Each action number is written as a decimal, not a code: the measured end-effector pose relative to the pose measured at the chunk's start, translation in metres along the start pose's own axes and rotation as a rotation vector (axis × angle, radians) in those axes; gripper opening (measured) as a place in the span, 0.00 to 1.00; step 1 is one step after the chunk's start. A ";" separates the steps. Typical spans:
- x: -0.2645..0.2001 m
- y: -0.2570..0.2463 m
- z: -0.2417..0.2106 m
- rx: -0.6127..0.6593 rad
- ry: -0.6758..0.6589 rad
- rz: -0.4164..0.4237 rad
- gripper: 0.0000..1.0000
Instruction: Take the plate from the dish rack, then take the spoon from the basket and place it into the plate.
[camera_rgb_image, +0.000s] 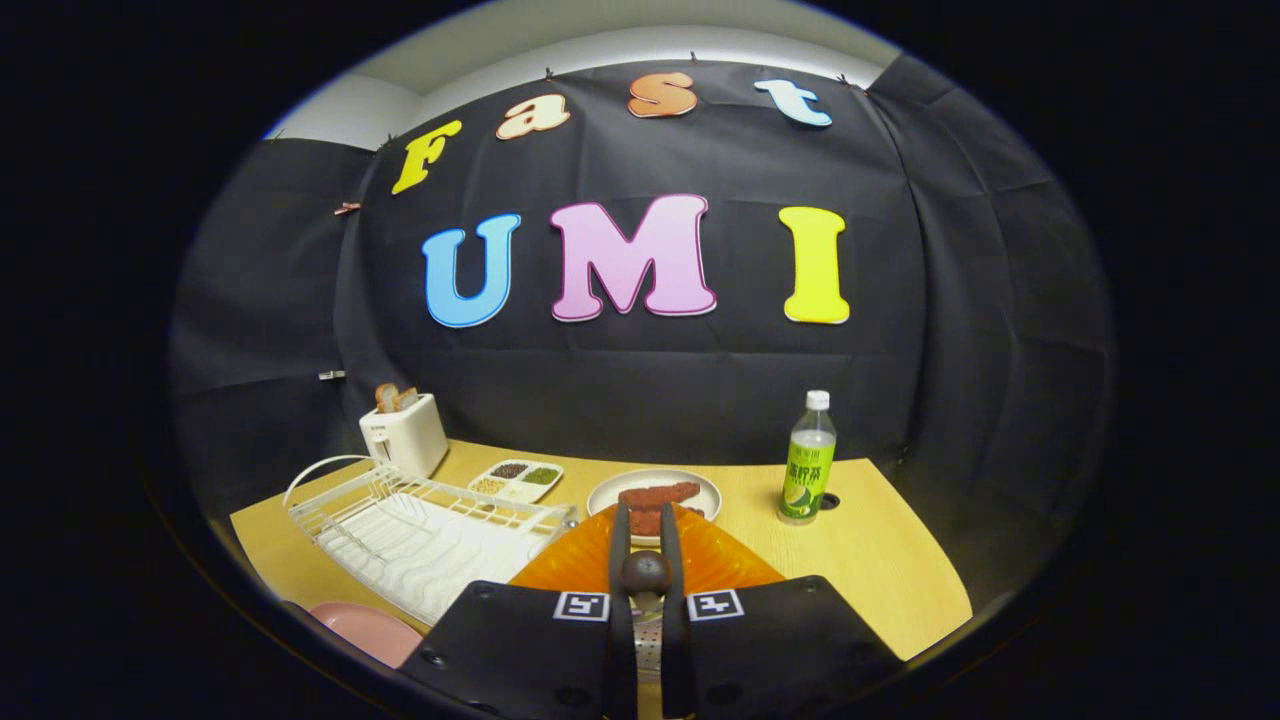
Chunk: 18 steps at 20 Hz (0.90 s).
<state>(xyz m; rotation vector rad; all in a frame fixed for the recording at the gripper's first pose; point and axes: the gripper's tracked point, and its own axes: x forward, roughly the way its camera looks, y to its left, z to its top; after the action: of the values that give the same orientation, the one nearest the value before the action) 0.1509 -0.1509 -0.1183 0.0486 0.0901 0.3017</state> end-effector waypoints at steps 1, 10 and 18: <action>-0.002 0.006 0.013 -0.001 -0.009 0.014 0.13; -0.063 0.131 0.039 0.080 0.072 0.208 0.13; -0.080 0.249 -0.028 0.113 0.166 0.346 0.13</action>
<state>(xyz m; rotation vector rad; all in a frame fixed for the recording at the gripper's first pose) -0.0011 0.0636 -0.1239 0.1524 0.2648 0.6469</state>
